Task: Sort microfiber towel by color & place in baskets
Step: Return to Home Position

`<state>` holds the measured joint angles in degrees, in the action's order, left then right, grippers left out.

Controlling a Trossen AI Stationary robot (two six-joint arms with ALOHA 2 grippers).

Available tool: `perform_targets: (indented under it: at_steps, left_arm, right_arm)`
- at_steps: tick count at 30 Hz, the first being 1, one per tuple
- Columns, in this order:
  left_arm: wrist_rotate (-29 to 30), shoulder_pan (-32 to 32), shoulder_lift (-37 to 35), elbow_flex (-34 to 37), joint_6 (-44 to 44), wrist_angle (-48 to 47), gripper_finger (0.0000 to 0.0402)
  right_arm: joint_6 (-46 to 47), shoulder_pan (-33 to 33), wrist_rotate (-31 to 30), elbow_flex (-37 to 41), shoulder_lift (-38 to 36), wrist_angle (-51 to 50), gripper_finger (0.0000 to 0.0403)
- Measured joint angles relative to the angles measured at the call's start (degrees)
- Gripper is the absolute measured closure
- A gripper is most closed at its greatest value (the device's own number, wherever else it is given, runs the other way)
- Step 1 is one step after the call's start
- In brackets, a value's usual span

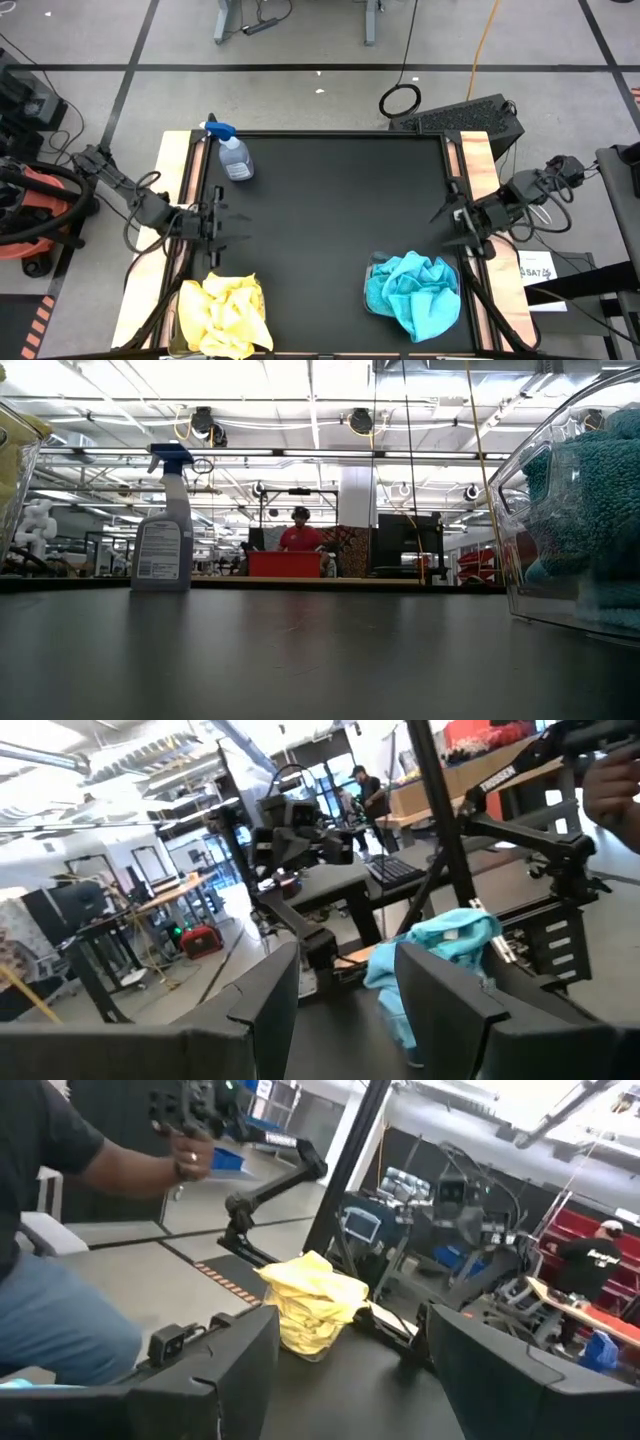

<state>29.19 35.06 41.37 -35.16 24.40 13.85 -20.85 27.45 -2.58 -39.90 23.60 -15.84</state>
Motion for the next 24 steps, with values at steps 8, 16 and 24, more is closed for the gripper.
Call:
perform_targets:
  at_steps: [8, 16, 24]
  left_arm:
    - [-0.92, -3.96, -11.56, 13.40, -2.96, 6.62, 0.0226]
    - [0.89, -5.47, -22.62, 27.53, -5.14, 15.25, 0.0226]
    - [4.02, -5.48, -32.03, 33.96, -5.68, 14.68, 0.0226]
  right_arm:
    - [0.56, 0.01, -0.95, 4.75, -5.59, 0.57, 0.0156]
    - [-0.69, -1.40, -2.15, 11.84, -12.65, 6.18, 0.0156]
    - [0.12, -3.64, -5.29, 16.97, -21.96, 8.41, 0.0156]
